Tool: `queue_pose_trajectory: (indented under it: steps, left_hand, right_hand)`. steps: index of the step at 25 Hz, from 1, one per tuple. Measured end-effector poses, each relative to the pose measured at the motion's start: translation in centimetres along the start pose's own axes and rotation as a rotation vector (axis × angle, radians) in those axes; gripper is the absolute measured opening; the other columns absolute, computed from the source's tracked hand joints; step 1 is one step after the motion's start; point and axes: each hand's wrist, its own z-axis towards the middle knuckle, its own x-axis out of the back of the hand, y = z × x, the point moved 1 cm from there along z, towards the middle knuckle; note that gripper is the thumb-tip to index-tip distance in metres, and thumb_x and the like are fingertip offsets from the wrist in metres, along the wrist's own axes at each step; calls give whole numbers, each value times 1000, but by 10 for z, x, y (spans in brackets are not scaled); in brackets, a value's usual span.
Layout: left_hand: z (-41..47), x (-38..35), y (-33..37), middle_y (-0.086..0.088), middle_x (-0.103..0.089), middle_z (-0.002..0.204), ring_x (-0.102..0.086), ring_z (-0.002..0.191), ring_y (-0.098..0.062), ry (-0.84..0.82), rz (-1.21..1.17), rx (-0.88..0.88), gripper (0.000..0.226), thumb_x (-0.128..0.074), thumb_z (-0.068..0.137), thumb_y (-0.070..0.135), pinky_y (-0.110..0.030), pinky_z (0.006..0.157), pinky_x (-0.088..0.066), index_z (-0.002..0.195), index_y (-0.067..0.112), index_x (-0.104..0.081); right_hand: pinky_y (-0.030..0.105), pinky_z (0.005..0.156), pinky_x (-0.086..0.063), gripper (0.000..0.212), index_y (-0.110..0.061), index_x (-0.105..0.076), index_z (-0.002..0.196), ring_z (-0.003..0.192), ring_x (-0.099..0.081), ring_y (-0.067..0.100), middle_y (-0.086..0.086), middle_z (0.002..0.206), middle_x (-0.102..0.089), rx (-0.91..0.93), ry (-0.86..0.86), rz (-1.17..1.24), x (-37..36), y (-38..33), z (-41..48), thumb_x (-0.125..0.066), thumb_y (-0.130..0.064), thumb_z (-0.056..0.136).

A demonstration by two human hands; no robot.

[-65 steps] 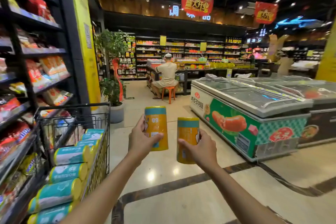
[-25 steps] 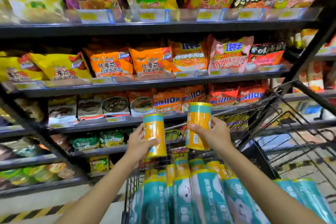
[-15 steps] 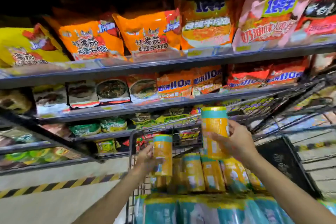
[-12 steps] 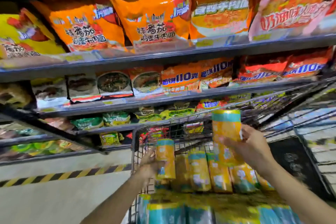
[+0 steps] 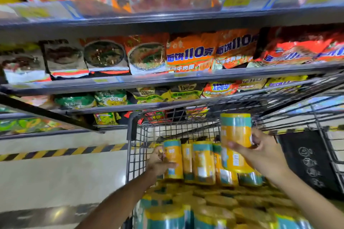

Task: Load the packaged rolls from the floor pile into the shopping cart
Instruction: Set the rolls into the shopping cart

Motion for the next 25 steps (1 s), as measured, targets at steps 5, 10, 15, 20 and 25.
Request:
queue_pose_trajectory:
  steps: [5, 10, 15, 20, 25]
  left_hand:
    - [-10, -4, 13, 6, -61, 93, -57, 84, -13, 56, 671, -48, 85, -91, 54, 34, -26, 60, -48, 117, 15, -38]
    - [-18, -2, 20, 6, -56, 93, -56, 82, -12, 70, 875, -54, 86, -83, 60, 50, -24, 59, -49, 126, 13, -42]
    - [-51, 15, 60, -2, -14, 159, -20, 144, -21, 112, 1056, -385, 102, -66, 73, 64, -33, 109, -36, 150, 16, -20]
    - [-113, 54, 107, 8, 26, 150, 25, 141, -14, 283, 1176, -649, 121, -23, 54, 92, -36, 118, 10, 149, 24, 10]
    - [-150, 95, 109, 6, 29, 148, 29, 137, -13, 452, 1184, -677, 117, -25, 54, 91, -39, 119, 7, 137, 24, 24]
  right_hand:
    - [10, 55, -49, 28, -27, -65, 85, 67, -64, -9, -14, 75, -71, 5, -53, -9, -14, 5, 4, -84, -16, 67]
    - [23, 68, -53, 29, -26, -65, 85, 80, -68, 6, -10, 81, -72, -24, -110, -10, -22, -4, 4, -85, -27, 64]
    - [37, 77, -56, 45, -19, -69, 93, 79, -70, 17, -1, 85, -73, -97, -220, 49, -42, -31, 8, -87, -42, 58]
    - [23, 61, -53, 21, -22, -67, 81, 67, -65, 12, 1, 82, -71, -137, -188, -21, -88, -50, 14, -84, -25, 69]
    - [15, 49, -48, 29, -18, -69, 83, 62, -60, 6, -4, 74, -66, -216, -289, -76, -159, -49, 13, -84, -36, 67]
